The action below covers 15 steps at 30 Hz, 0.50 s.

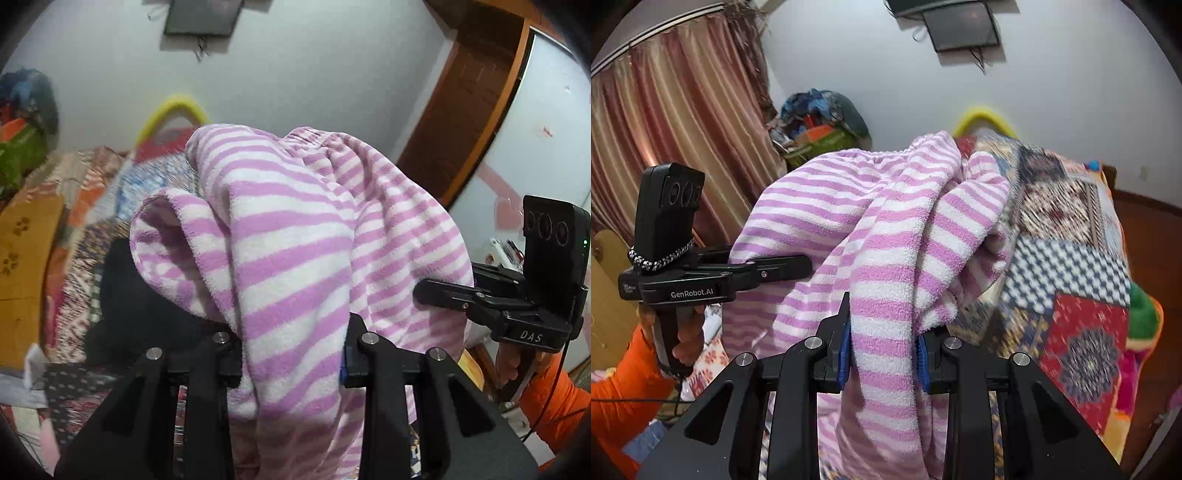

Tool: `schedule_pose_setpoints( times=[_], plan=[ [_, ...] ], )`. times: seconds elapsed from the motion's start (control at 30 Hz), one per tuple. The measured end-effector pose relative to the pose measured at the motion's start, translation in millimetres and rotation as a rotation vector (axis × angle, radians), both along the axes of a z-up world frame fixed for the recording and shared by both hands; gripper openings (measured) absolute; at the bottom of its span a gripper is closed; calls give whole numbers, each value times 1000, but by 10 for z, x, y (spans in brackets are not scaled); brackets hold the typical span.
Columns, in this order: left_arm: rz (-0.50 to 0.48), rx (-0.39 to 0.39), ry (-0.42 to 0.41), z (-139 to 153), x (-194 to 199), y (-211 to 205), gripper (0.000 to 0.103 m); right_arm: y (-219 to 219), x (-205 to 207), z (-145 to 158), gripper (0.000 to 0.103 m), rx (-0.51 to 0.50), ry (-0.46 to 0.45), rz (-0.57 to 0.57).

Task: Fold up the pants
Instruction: 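Lift the pants with both grippers and fold them over onto themselves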

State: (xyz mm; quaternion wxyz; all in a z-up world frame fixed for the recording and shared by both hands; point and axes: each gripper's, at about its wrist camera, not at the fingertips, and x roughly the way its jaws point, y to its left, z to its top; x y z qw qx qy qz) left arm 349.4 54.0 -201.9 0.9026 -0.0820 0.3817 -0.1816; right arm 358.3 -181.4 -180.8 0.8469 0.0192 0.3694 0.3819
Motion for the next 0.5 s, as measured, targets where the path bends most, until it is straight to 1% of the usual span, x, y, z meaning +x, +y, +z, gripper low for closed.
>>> schedule_pose_setpoints(
  times=[0.13, 0.23, 0.37, 0.5],
  plan=[
    [42, 6, -28, 101, -11, 272, 31, 262, 83, 76, 25, 21, -27, 18],
    [75, 2, -28, 129, 41, 474, 31, 463, 157, 90, 25, 31, -40, 31],
    [117, 2, -22, 102, 156, 722, 31, 702, 346, 48, 25, 42, -38, 47],
    [138, 11, -10, 39, 360, 992, 32, 924, 460, 2, 25, 57, -27, 62]
  ],
)
